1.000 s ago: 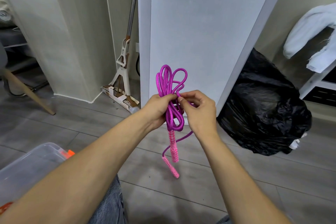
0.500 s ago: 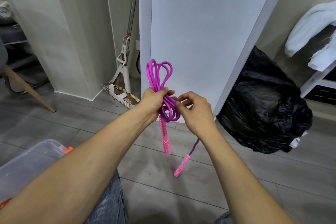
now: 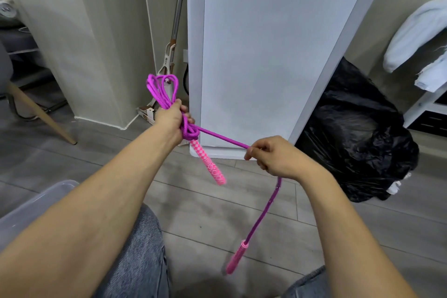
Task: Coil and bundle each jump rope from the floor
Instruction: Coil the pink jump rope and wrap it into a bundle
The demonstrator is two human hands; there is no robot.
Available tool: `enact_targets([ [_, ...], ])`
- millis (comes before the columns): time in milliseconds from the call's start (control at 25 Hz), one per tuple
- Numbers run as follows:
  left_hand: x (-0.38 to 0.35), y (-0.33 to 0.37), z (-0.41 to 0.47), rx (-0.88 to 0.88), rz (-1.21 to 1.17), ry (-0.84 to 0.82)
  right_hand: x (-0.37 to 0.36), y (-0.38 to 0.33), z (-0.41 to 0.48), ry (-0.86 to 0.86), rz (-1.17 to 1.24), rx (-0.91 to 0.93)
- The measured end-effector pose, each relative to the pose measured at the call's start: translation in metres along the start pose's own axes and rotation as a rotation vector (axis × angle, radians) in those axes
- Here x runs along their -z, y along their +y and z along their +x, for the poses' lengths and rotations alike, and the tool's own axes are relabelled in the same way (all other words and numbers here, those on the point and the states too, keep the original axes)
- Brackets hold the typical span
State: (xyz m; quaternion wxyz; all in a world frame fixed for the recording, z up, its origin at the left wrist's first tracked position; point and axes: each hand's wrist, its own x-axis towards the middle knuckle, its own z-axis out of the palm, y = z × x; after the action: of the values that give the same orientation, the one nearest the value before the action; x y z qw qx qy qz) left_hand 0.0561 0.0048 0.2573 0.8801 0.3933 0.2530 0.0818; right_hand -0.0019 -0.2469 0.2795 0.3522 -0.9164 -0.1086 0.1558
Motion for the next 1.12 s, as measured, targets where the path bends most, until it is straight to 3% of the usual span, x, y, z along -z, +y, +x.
enact_targets([
  [80, 0.003, 0.0, 0.002, -0.146, 0.158, 0.007, 0.01, 0.009, 0.0, 0.117, -0.09, -0.066],
  [200, -0.003, -0.005, -0.011, -0.245, 0.368, -0.113, 0.016, 0.011, 0.001, 0.314, -0.043, -0.034],
  [480, -0.024, -0.031, -0.047, -0.183, 0.821, -0.553, 0.001, -0.004, 0.004, 0.368, 0.065, 0.112],
  [720, -0.034, -0.045, -0.07, -0.212, 0.881, -0.819, -0.007, -0.005, 0.008, 0.413, 0.138, 0.164],
  [920, -0.025, -0.039, -0.07, -0.171, 1.085, -0.884, -0.007, -0.004, 0.008, 0.401, 0.083, 0.117],
  [1120, -0.021, -0.034, -0.06, -0.399, 1.589, -0.756, -0.006, -0.005, 0.004, 0.262, 0.013, 0.105],
])
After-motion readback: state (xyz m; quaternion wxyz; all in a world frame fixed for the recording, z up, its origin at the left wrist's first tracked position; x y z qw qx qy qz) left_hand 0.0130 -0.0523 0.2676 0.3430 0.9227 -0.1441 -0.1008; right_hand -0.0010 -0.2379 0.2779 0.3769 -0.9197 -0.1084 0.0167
